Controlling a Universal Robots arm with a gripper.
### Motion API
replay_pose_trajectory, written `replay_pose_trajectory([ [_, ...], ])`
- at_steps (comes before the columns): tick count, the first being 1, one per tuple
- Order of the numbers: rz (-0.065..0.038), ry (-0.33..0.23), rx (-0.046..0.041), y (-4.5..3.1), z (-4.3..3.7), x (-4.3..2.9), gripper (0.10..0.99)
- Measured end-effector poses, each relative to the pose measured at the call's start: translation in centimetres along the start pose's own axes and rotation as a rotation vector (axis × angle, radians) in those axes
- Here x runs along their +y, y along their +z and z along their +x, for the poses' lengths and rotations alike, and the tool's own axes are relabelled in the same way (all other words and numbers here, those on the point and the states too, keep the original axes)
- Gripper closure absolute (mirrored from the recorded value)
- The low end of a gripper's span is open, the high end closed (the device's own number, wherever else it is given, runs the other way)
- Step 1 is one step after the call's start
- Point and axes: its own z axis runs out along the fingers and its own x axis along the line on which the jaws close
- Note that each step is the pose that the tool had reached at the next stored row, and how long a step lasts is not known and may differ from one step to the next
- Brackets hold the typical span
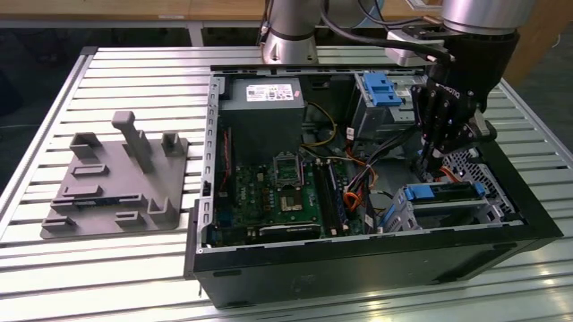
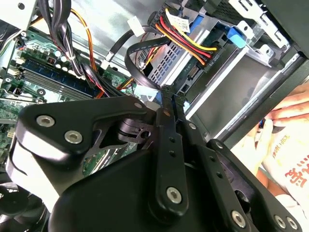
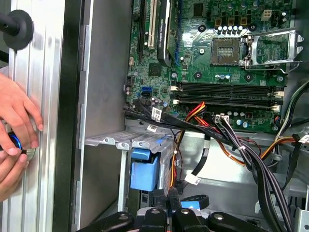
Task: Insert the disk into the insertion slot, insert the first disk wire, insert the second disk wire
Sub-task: 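Insert the second disk wire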
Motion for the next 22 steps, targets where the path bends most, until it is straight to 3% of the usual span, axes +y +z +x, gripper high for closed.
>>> replay_pose_trajectory([
  [5, -0.001, 0.0, 0.0002, 0.01, 0.0, -0.08, 0.941],
  [7, -0.019, -0.005, 0.0009, 0.02, 0.02, -0.44, 0.941],
  [11, -0.074, -0.018, -0.0024, 0.04, 0.06, -1.04, 0.941],
  [14, -0.094, -0.023, -0.0052, 0.06, 0.09, -1.44, 0.941],
  [15, -0.095, -0.023, -0.011, 0.08, 0.1, -1.54, 0.941],
  [17, -0.094, -0.023, -0.0339, 0.08, 0.11, -1.61, 0.941],
  [22, -0.089, -0.018, -0.1228, 0.08, 0.12, -1.62, 0.941],
])
